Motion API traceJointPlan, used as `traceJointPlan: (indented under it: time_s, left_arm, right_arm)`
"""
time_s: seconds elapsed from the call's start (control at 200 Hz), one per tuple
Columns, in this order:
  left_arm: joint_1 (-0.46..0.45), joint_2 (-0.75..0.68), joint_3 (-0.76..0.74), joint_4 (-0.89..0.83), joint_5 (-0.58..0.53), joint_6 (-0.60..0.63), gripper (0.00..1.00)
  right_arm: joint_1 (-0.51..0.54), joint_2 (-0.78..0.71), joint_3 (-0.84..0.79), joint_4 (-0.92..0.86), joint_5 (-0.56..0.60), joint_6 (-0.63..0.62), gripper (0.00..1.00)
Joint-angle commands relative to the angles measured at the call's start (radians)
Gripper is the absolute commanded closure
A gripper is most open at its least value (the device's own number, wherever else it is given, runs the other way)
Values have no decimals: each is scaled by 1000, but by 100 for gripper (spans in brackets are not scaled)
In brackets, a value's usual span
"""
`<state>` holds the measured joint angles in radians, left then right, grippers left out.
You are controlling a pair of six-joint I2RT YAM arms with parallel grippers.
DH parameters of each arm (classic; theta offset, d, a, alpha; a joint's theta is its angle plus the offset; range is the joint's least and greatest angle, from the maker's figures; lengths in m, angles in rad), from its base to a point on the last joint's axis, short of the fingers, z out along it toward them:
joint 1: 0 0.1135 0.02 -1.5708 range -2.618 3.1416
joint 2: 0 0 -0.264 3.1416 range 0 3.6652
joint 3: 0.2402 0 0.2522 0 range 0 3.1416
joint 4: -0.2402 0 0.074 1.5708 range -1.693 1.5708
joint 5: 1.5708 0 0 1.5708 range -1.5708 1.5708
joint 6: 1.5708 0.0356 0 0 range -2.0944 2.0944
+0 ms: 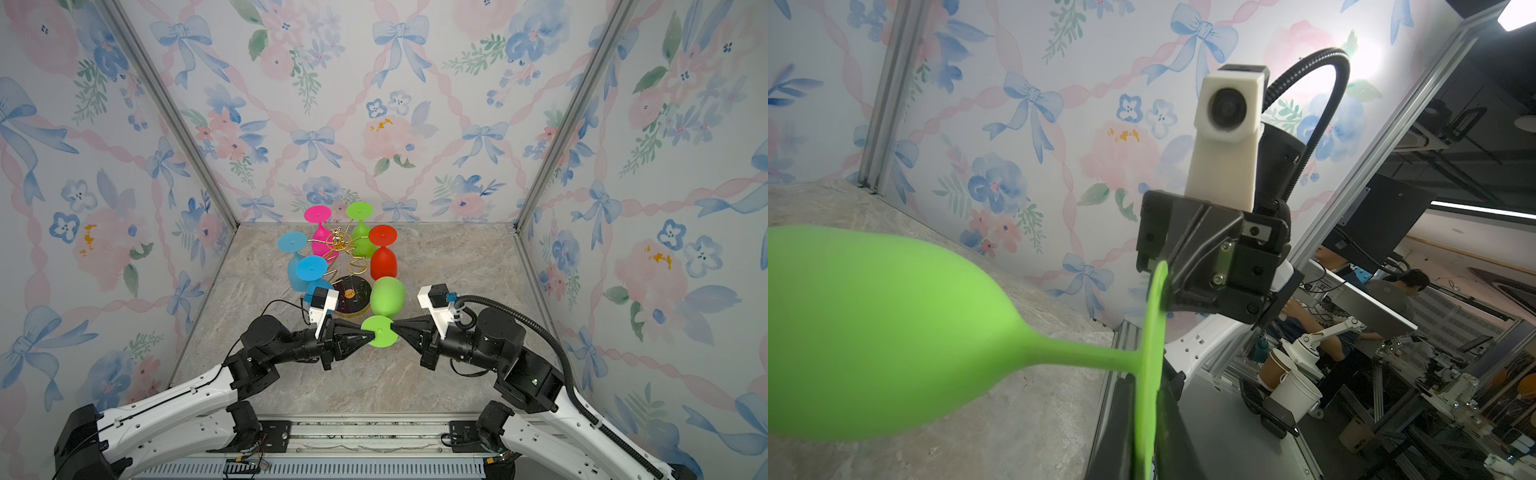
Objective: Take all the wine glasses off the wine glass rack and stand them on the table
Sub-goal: 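Grasp the green glass's foot with the left gripper beside the right gripper, then open the right gripper and withdraw it while the left gripper holds the glass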
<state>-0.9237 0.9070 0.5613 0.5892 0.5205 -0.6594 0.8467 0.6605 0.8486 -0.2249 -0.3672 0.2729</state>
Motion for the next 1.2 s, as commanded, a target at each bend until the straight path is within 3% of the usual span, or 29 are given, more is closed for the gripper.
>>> traceJointPlan:
  time_s: [0.0,0.17,0.52,0.71,0.795,1.005,1.195]
  left_arm:
    - [-7,-10,19,39,32,4,93]
    - [-7,-20,8,38,31,9,100]
    - [-7,-37,-5,39,61,22,100]
    - [-7,-11,-8,18,71,69,100]
    - [-6,-11,-13,-21,61,115,100]
    - [-61,-2,-4,-140,87,286,100]
    - [-180,100,175,-484,-109,557,100]
  right_arm:
    - [8,2,-3,17,20,7,99]
    - [8,-13,15,-31,26,11,89]
    - [9,-67,43,-91,24,22,67]
    - [9,-93,63,-120,52,41,43]
    - [9,-118,73,-125,115,71,36]
    - [7,-116,186,-326,475,149,26]
    - [-8,-54,258,-472,610,200,18]
